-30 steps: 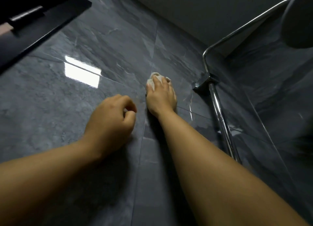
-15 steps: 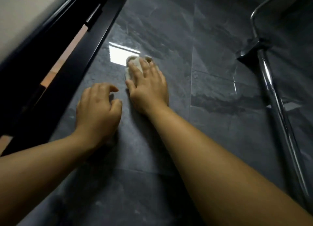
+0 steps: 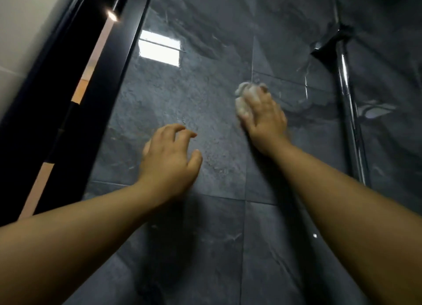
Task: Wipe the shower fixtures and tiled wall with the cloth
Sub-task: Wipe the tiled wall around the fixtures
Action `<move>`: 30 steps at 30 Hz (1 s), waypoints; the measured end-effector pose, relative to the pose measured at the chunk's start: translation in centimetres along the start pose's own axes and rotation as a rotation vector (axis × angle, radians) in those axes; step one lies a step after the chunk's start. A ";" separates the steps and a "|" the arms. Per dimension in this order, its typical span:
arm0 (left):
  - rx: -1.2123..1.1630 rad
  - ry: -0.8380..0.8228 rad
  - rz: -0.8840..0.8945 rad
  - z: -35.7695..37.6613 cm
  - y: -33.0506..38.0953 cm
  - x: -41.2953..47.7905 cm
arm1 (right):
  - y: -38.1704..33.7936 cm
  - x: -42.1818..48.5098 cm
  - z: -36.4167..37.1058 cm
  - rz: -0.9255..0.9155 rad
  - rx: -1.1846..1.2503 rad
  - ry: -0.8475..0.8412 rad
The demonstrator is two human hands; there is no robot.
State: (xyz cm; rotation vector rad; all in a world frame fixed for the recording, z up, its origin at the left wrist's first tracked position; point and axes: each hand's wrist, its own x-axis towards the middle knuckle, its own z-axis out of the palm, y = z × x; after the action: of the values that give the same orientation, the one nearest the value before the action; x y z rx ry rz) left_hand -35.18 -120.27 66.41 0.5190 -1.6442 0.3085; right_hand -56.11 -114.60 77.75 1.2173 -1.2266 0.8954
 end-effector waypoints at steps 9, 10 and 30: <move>-0.073 0.069 -0.034 2.6 1.2 0.8 | -5.8 -1.7 1.3 -0.381 0.016 -0.048; -0.069 0.074 -0.021 3.0 1.3 0.7 | -4.8 -0.2 0.8 -0.424 0.002 -0.079; 0.039 -0.002 0.146 5.6 3.1 -6.6 | 2.6 -14.7 -1.3 0.241 0.028 0.074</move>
State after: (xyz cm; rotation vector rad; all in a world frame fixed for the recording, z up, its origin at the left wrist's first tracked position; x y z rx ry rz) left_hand -41.07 -119.36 59.37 0.4295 -1.6846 0.4486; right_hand -60.88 -111.26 63.95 1.0621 -1.3230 1.1279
